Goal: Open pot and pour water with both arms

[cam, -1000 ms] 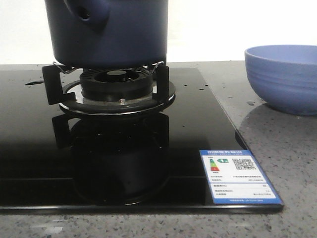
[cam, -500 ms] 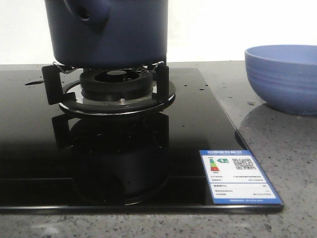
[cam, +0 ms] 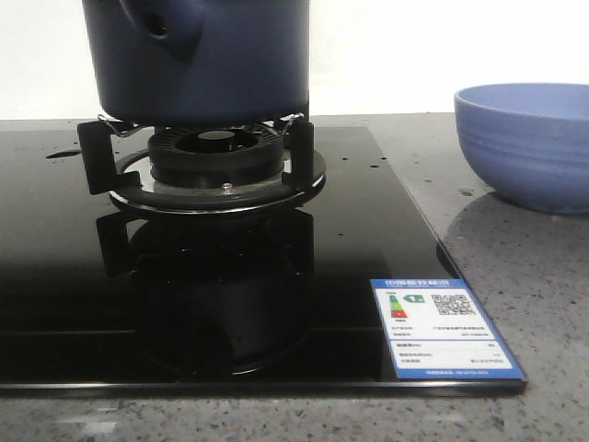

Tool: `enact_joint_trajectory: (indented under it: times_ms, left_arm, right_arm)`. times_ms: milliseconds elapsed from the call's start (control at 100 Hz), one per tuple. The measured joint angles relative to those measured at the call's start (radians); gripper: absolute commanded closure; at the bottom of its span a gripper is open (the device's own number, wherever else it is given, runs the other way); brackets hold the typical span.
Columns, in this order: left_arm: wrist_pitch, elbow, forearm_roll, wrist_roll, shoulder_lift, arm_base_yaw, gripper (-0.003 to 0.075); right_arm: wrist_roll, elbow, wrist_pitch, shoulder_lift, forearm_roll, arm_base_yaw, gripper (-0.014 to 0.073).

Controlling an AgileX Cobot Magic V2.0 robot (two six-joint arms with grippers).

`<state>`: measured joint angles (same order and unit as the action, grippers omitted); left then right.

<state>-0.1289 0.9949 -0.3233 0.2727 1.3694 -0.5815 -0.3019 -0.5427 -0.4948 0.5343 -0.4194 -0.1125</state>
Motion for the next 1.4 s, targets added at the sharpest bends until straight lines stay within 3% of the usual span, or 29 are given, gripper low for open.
enact_joint_trajectory:
  times_ms: [870,1399]
  left_arm:
    - [-0.033,0.0,0.016,0.0,0.035,-0.017,0.0218]
    - [-0.064,0.0,0.016,0.0,0.044,-0.017,0.0346]
  right_arm:
    - [-0.002,0.0,-0.003,0.0,-0.002,0.0,0.0206]
    - [-0.004,0.0,-0.013,0.0,-0.002,0.0,0.0206]
